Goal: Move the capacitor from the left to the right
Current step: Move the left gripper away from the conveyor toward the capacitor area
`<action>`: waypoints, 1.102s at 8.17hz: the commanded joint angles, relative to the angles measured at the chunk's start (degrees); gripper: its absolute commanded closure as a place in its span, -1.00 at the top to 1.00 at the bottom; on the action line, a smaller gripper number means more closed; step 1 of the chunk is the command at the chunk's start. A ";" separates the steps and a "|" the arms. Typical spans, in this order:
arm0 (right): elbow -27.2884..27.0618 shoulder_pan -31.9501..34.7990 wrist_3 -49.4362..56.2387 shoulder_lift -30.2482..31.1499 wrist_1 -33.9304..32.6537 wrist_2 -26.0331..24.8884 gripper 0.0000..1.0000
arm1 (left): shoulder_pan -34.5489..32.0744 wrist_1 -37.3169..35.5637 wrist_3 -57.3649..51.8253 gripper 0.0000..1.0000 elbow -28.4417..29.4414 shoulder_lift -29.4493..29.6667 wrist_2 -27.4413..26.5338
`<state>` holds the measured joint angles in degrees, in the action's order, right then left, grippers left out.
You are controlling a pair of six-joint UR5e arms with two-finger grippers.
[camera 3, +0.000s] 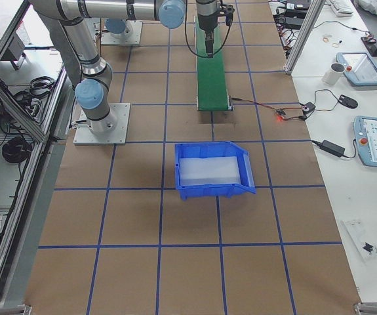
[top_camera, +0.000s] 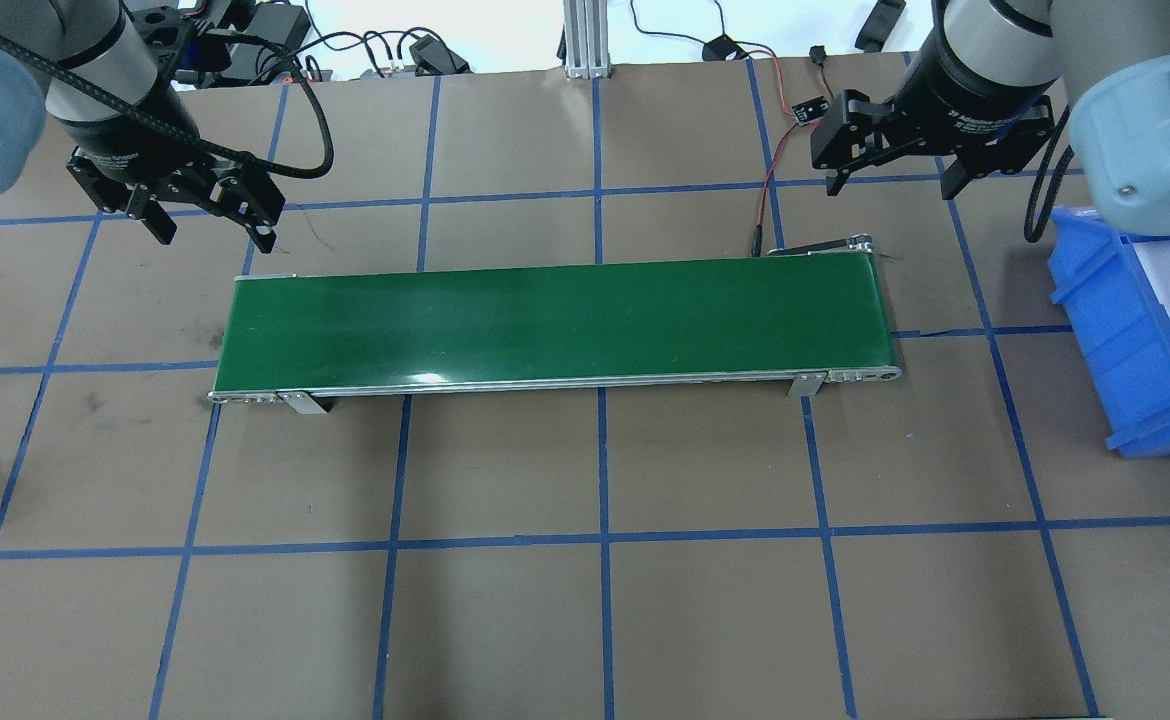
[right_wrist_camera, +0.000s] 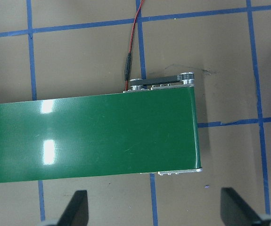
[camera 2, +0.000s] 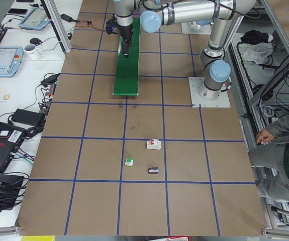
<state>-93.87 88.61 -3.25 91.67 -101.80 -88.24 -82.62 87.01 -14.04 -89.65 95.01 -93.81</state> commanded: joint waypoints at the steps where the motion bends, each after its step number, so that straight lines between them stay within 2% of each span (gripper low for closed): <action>1: 0.00 0.08 0.00 0.00 0.02 0.00 1.00 | 0.00 -0.09 -0.02 1.00 0.00 0.00 0.03; 4: 0.00 -0.01 -0.09 0.00 0.02 0.00 1.00 | 0.09 -0.09 -0.11 1.00 -0.09 0.09 0.03; 7: 0.00 -0.01 0.00 0.00 0.29 -3.25 1.00 | 0.52 -0.18 0.24 1.00 0.00 0.09 -1.54; 8: 0.00 -0.01 -0.09 0.00 0.37 -3.25 1.00 | 2.96 0.00 0.59 1.00 -0.09 0.09 -4.17; 9: 0.00 -0.01 -0.09 0.00 0.38 -3.17 1.00 | 5.25 0.26 0.59 1.00 -0.09 -0.17 -4.37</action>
<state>-93.84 88.59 -3.29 91.67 -101.48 -91.29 -80.97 86.93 -13.70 -89.68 95.06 -96.22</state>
